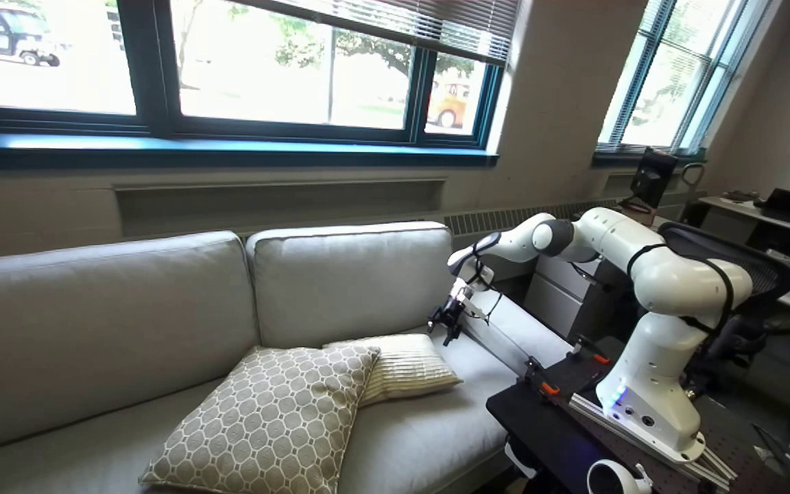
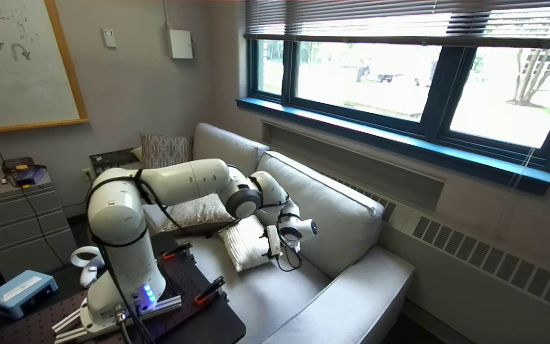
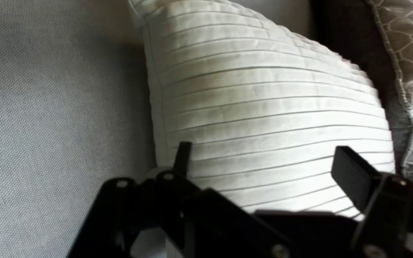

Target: Put the two pillows on the right end of the chair

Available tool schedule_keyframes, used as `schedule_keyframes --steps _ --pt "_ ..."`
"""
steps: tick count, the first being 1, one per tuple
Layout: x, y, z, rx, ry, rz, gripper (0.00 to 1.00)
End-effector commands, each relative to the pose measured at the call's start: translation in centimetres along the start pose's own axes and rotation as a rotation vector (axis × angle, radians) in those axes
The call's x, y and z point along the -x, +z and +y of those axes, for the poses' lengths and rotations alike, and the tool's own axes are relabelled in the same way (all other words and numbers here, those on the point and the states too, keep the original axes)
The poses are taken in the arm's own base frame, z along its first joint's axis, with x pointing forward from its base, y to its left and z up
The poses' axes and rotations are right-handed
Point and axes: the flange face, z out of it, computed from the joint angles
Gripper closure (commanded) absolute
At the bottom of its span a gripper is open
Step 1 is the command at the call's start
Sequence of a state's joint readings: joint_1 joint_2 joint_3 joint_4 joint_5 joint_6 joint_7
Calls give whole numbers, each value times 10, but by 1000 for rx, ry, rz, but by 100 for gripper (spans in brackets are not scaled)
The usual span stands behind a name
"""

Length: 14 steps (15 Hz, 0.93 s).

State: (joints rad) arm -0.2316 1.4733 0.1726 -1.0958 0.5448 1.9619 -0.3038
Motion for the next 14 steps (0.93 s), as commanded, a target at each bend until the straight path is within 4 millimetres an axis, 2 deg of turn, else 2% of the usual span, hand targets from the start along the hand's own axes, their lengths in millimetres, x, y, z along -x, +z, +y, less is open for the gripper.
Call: schedule_keyframes --steps 1,6,11,12,13,14 --pt "-1 22 -14 153 116 -8 0" --pt "5 46 -31 297 212 -64 0" --pt "11 63 -50 285 168 -109 0" --pt "12 65 -52 259 156 -118 25" --pt "13 66 -54 242 146 -126 25" --pt "13 67 -56 228 139 -129 31"
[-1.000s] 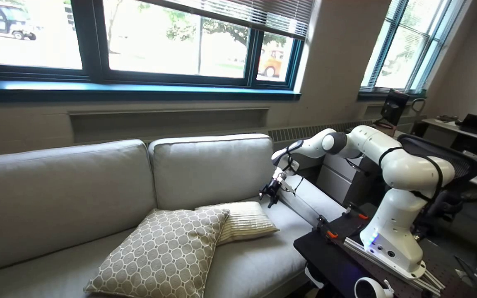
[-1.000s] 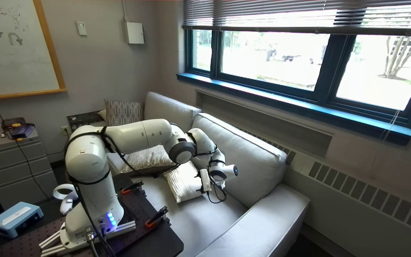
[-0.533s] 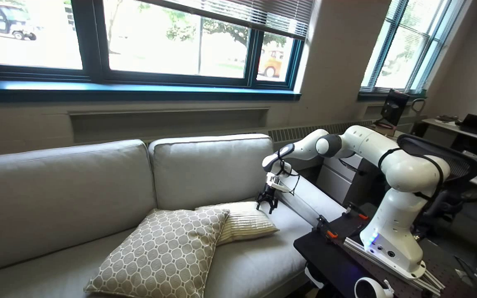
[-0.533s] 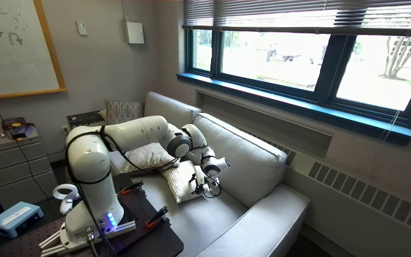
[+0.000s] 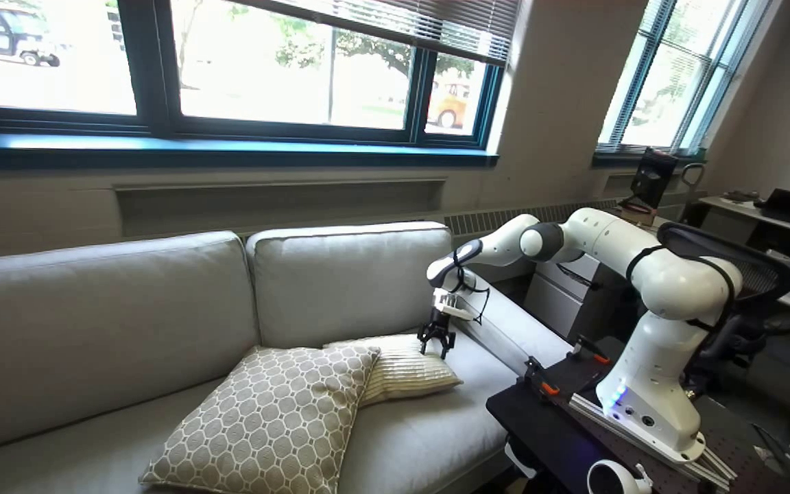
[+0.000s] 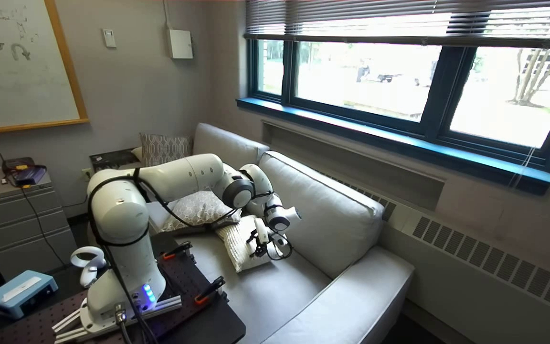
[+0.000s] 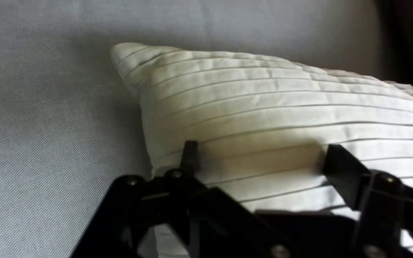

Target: Put the two pillows on the right end of the chair

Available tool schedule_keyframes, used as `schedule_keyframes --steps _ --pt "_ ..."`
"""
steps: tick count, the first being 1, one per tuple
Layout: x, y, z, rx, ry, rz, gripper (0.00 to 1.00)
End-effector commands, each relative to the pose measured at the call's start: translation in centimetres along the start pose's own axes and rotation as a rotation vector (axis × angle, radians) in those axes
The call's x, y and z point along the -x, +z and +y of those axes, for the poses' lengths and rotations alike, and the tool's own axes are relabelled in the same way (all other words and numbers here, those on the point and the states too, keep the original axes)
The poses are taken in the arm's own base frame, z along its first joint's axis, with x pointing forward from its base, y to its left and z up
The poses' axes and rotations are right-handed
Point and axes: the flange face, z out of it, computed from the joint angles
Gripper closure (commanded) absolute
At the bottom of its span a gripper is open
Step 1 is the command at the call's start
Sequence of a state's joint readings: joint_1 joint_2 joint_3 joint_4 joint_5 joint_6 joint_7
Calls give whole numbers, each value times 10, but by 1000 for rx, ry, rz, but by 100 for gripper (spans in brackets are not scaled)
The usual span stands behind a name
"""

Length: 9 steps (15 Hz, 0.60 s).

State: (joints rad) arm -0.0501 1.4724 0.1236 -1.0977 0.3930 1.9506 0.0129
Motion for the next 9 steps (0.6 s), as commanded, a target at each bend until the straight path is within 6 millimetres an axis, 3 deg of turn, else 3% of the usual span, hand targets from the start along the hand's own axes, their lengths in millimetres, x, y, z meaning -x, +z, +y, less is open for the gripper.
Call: schedule_keyframes --steps 1,7,9 --pt "3 0 -7 -56 -36 -27 40" --pt "2 -8 -4 -118 -69 -19 86" --pt "2 -11 -3 -129 -89 -18 95"
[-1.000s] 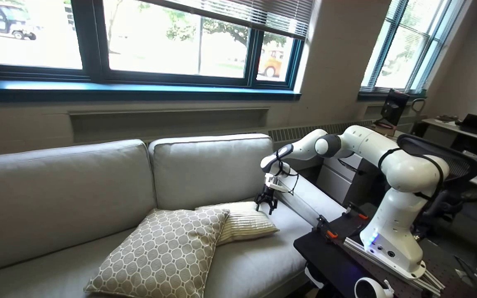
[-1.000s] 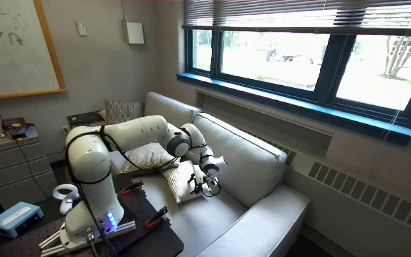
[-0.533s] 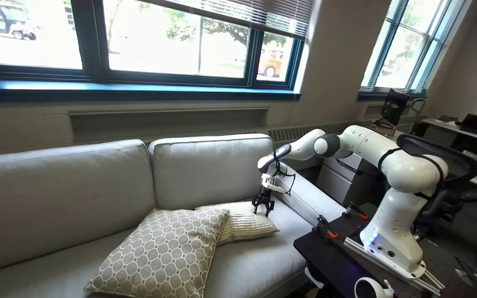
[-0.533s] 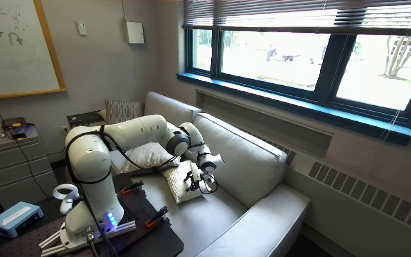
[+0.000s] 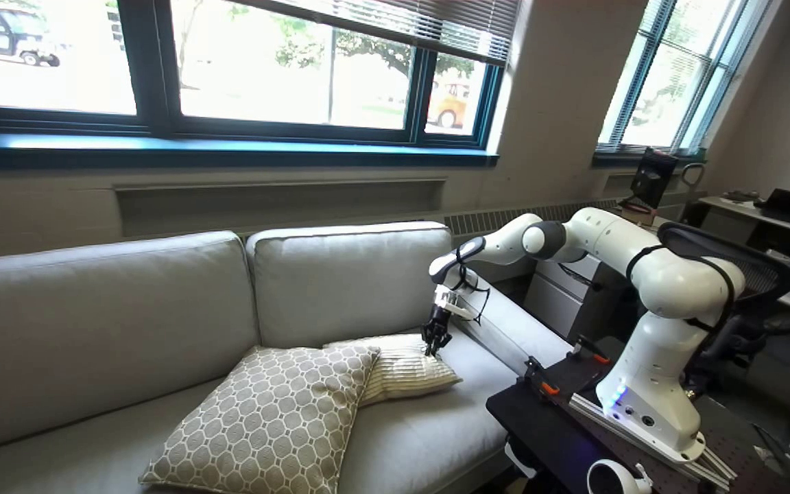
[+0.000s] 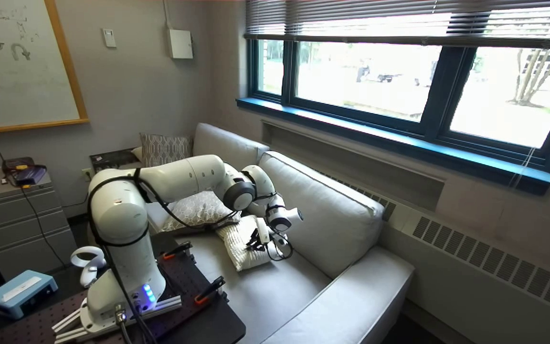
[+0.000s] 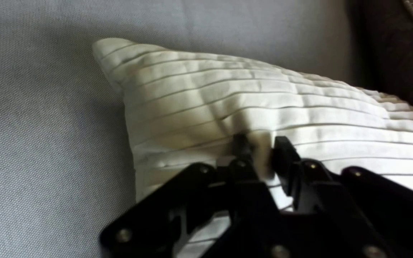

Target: Put the two pillows on the right end of the chair

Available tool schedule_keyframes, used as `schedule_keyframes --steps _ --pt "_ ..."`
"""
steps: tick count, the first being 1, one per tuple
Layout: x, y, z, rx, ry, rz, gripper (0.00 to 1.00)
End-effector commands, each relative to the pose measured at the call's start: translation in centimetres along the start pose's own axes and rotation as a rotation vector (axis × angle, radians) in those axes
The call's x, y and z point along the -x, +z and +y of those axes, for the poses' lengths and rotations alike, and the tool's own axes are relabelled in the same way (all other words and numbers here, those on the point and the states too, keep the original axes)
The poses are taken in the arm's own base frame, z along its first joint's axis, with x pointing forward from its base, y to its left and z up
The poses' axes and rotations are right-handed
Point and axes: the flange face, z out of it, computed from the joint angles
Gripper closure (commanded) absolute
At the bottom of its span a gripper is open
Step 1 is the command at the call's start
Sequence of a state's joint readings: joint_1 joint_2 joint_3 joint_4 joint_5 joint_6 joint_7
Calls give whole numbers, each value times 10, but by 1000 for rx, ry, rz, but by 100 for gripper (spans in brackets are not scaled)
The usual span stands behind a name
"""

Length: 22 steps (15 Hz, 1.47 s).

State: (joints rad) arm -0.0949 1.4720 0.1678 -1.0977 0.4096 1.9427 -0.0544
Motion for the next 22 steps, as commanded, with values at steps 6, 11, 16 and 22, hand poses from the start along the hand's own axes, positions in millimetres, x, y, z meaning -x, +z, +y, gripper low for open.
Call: schedule_keyframes --steps 6,11,16,22 --pt "-5 -26 0 -50 -77 27 97" --pt "-19 -85 17 0 -71 143 98" --pt "-10 -155 75 -29 -32 339 98" --pt "25 -203 144 -3 5 614 99"
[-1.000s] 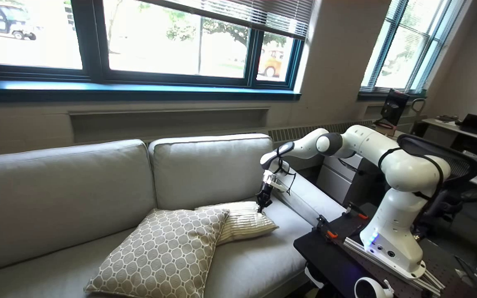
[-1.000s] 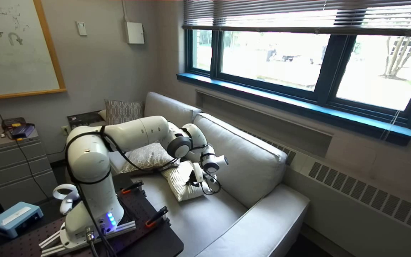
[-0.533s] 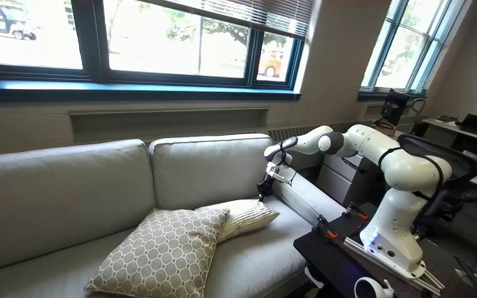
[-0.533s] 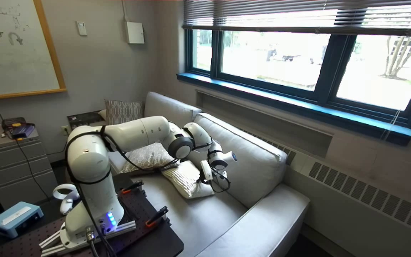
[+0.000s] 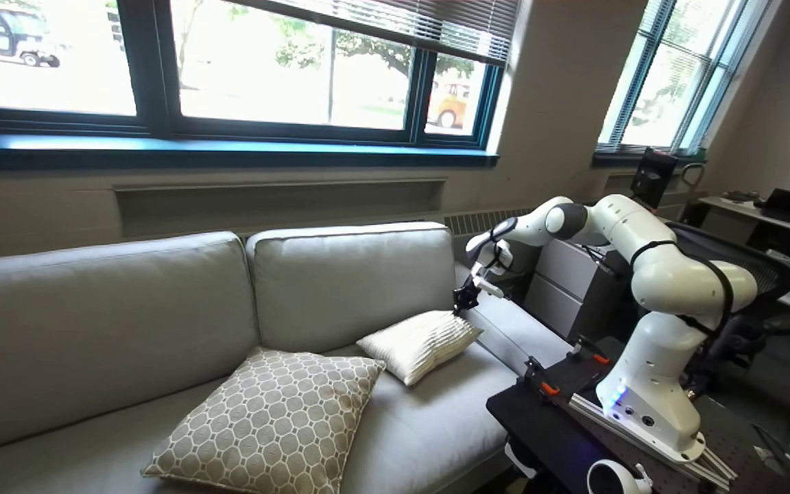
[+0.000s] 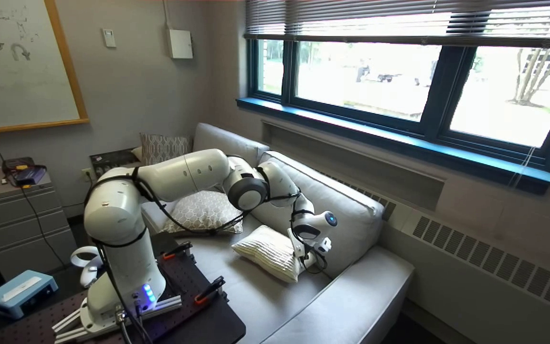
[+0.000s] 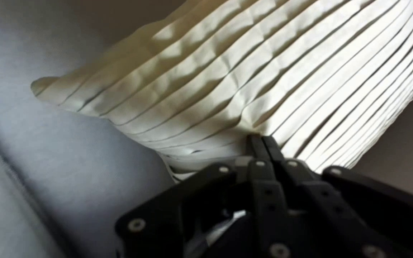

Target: Put the two pillows on the right end of the chair

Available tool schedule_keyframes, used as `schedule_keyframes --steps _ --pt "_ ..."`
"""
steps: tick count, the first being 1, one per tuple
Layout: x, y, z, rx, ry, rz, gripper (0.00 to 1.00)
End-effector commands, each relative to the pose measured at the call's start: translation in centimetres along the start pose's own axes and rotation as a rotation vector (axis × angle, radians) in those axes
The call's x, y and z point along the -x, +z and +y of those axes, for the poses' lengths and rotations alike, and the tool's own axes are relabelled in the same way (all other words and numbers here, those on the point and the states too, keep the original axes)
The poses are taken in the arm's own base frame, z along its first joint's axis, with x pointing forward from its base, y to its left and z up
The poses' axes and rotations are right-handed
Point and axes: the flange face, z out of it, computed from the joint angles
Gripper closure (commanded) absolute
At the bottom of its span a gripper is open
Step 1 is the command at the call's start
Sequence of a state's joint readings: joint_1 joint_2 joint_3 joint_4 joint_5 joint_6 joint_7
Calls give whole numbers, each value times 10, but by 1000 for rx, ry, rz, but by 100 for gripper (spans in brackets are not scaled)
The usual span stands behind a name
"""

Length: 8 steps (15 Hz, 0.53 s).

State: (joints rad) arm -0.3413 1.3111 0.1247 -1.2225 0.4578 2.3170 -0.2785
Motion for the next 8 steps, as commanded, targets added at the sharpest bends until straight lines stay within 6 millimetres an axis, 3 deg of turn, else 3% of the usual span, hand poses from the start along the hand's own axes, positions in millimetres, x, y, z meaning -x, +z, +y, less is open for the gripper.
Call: schedule_keyframes --steps 1,5,8 --pt "20 -42 13 38 -2 140 99" --pt "41 -70 14 97 51 393 99" --pt "73 -84 9 141 105 543 99"
